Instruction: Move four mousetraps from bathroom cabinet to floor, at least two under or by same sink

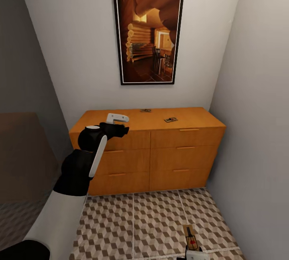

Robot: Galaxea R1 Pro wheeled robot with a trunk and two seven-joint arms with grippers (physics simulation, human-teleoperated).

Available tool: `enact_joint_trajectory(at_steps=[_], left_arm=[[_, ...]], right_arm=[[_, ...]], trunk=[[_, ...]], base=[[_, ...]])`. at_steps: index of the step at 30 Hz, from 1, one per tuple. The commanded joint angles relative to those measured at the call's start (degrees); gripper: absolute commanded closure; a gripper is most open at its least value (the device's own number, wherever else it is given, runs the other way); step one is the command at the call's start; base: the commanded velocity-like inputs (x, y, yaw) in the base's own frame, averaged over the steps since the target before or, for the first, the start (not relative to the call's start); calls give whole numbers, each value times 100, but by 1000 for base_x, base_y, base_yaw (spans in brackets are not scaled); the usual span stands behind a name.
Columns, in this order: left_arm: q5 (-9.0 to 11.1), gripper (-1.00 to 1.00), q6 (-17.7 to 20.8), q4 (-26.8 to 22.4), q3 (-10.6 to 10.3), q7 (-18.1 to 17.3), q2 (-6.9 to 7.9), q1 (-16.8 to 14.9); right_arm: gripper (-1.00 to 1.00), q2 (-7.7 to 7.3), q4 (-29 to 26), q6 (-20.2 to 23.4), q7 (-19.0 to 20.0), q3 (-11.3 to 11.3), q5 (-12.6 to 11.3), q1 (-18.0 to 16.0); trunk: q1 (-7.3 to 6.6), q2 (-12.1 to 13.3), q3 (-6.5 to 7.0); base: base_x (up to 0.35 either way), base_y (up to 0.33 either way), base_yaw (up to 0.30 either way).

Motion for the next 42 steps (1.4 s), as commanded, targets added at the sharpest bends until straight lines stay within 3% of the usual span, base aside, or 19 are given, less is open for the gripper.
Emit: enact_joint_trajectory(at_steps=[1, 11, 31, 36, 42], left_arm=[[2, -100, 25, -7, -6, 25, 1, -3], [2, -100, 25, -11, -6, 25, 1, -5], [2, -100, 18, 5, -79, 25, 7, -5], [2, -100, 10, 10, -165, 25, 10, -5], [-3, -100, 8, 11, -171, 25, 10, -5]], right_arm=[[100, 5, 4, 0, -59, 17, 28, -4], [100, 24, 6, 6, -62, 16, 19, -4], [100, 30, 11, 4, -50, 26, 23, -4], [100, 10, 11, 4, -45, 34, 234, -4], [100, -18, 11, 16, -51, 33, 324, -4]], trunk=[[0, -3, -6], [0, -3, 2], [0, -3, 98], [0, -3, 100], [0, -3, 100]], base=[[0, 0, 0], [25, 0, -31], [198, 0, -157], [15, 0, -11], [1, 0, -1]])
